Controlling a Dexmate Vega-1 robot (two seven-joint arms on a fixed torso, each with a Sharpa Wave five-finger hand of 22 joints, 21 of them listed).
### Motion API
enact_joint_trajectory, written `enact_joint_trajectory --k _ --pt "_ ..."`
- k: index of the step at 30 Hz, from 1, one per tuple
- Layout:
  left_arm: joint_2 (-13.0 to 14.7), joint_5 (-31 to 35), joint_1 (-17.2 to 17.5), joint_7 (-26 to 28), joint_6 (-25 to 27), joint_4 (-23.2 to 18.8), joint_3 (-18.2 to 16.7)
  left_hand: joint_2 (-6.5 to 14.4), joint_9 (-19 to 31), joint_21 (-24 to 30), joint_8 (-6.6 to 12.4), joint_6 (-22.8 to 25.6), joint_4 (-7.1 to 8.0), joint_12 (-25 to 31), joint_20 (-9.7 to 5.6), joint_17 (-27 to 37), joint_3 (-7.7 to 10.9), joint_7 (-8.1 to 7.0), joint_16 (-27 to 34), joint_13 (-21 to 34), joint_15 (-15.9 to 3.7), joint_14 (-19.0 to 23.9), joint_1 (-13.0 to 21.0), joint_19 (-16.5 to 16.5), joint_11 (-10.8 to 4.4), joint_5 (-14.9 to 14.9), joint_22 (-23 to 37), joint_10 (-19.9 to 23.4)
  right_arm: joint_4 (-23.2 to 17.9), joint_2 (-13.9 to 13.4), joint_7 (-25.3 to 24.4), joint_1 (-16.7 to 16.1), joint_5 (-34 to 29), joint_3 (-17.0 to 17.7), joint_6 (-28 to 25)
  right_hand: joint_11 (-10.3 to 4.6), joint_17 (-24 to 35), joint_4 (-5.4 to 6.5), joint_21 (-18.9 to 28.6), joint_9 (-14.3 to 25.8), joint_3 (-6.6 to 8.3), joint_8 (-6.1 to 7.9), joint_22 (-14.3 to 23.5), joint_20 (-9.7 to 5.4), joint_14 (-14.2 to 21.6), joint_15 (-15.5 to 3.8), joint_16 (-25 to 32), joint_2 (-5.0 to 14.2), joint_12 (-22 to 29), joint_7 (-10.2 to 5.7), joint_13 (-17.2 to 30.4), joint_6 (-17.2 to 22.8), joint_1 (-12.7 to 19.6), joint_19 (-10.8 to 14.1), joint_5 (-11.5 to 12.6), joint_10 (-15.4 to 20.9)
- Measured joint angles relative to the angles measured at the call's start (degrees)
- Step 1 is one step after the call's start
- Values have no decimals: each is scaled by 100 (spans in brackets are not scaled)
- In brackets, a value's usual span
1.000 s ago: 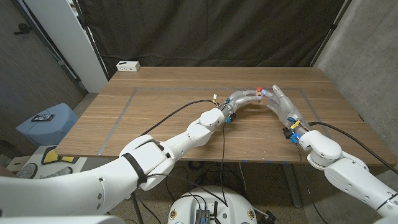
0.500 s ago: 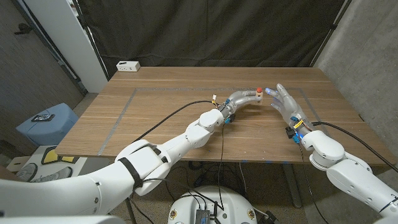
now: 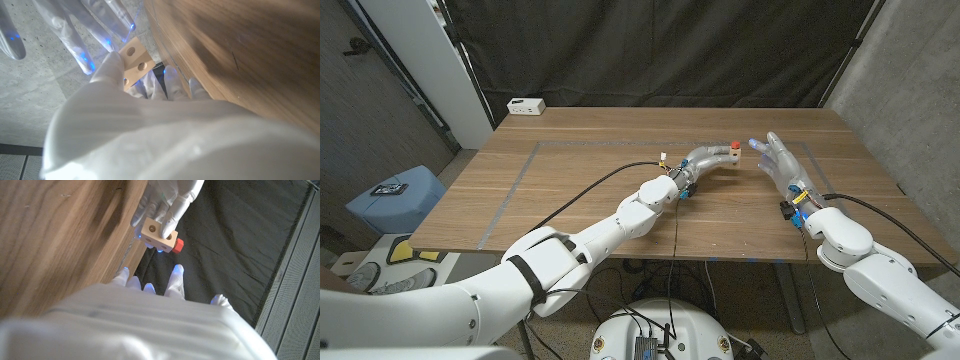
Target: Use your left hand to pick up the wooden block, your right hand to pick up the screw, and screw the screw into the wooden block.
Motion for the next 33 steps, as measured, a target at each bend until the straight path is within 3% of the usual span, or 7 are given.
enact_joint_trajectory --k 33 --pt "-88 15 -133 -40 -128 271 5 7 0 0 28 -5 -40 -18 -1 -1 42 -7 0 4 1 1 7 0 -30 -7 0 -30 307 17 270 414 80 -215 -74 0 0 0 0 0 0 -41 0 -20 0 0 0 0 0 50 0 -155 0 20 0 0"
